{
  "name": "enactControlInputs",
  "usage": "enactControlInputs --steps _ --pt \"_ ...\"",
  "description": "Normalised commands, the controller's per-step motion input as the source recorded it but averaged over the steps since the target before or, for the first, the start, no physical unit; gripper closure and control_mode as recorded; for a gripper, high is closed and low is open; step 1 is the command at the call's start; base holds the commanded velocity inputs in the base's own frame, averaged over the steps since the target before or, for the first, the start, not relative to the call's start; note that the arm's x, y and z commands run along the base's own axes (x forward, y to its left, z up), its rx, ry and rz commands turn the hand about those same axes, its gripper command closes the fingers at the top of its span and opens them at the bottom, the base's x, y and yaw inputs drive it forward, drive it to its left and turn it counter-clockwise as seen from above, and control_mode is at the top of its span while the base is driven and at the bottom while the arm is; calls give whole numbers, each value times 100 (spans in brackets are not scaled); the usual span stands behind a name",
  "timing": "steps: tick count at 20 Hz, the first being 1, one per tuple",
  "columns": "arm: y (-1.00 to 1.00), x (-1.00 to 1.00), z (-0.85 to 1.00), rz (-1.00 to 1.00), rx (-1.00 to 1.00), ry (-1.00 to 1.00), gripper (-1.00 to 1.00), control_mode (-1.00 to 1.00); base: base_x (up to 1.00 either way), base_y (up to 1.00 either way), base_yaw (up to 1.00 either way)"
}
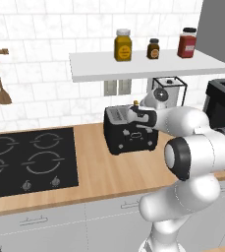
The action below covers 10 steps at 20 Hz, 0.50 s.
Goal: Start the toaster. Once the lever pops up, take the bread to the plate on the dining counter.
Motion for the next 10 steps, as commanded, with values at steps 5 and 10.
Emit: enactControlInputs --steps 5,10 --pt "0 12 -6 0 0 0 -100 -100 0 0 0" --pt "0 13 -4 0 0 0 -100 -100 0 0 0"
